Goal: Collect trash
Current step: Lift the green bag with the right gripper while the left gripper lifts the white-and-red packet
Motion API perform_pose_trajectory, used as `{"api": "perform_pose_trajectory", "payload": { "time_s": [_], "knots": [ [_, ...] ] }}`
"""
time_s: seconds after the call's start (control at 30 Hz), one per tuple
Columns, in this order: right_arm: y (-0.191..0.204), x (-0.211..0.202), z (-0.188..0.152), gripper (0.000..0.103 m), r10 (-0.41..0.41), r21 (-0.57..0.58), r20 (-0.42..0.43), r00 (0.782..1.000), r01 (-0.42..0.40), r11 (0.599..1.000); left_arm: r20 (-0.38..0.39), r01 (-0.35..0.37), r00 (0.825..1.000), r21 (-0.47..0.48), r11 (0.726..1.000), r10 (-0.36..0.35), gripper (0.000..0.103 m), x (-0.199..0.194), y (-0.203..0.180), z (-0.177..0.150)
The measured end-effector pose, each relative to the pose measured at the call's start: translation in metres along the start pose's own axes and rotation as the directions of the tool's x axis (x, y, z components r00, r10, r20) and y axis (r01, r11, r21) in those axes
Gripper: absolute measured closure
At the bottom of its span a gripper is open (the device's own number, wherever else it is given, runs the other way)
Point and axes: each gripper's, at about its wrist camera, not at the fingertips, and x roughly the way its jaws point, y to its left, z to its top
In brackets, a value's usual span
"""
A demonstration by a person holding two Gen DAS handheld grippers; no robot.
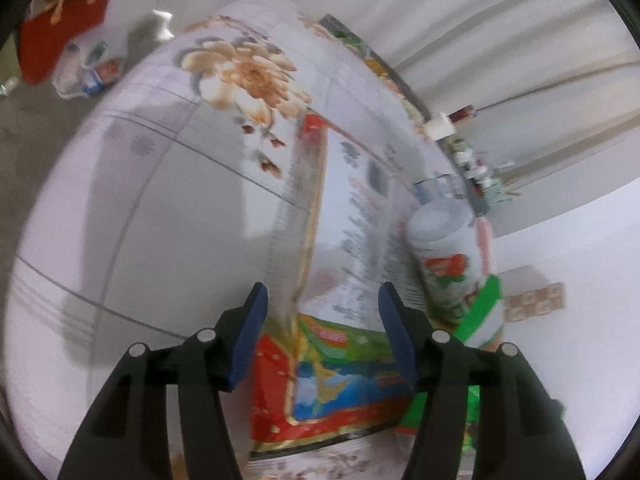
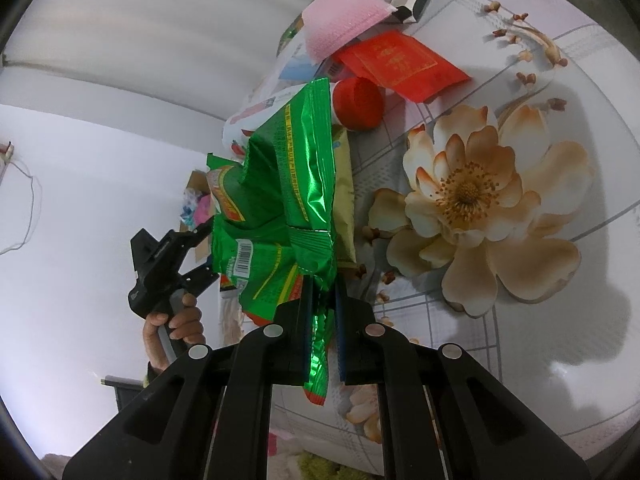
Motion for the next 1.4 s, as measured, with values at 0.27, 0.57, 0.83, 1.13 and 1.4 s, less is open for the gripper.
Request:
{"api": "perform_pose_trajectory", "payload": {
  "time_s": [0.27, 0.57, 0.83, 1.13, 1.4],
  "knots": [
    [-0.003, 0.005, 0.002, 0.095, 0.001, 0.011, -0.007, 1.000, 0.000, 1.000, -0.049, 0.135, 0.989, -0.110, 0.985, -0.141, 0.047, 0.006, 0.020, 0.000],
    [-0.003, 0.008, 0.000, 0.095, -0.001, 0.018, -0.013, 1.000, 0.002, 1.000, -0.054, 0.070, 0.996, -0.056, 0.996, -0.073, 0.068, 0.009, 0.012, 0.005],
    [-0.003, 0.005, -0.001, 0.095, -0.001, 0.019, -0.006, 1.000, 0.001, 1.000, -0.005, 0.035, 0.999, -0.034, 0.999, -0.035, 0.086, -0.001, 0.017, 0.001],
    [-0.004, -0.004, 0.000, 0.095, 0.003, 0.016, 0.013, 1.000, -0.003, 1.000, 0.217, -0.150, 0.970, 0.172, 0.973, 0.111, 0.090, -0.083, -0.019, -0.012],
    [0.002, -0.007, -0.002, 0.095, 0.022, 0.008, 0.020, 1.000, -0.022, 1.000, 0.213, -0.191, 0.968, 0.278, 0.941, 0.133, 0.088, -0.108, -0.036, -0.040]
  ]
}}
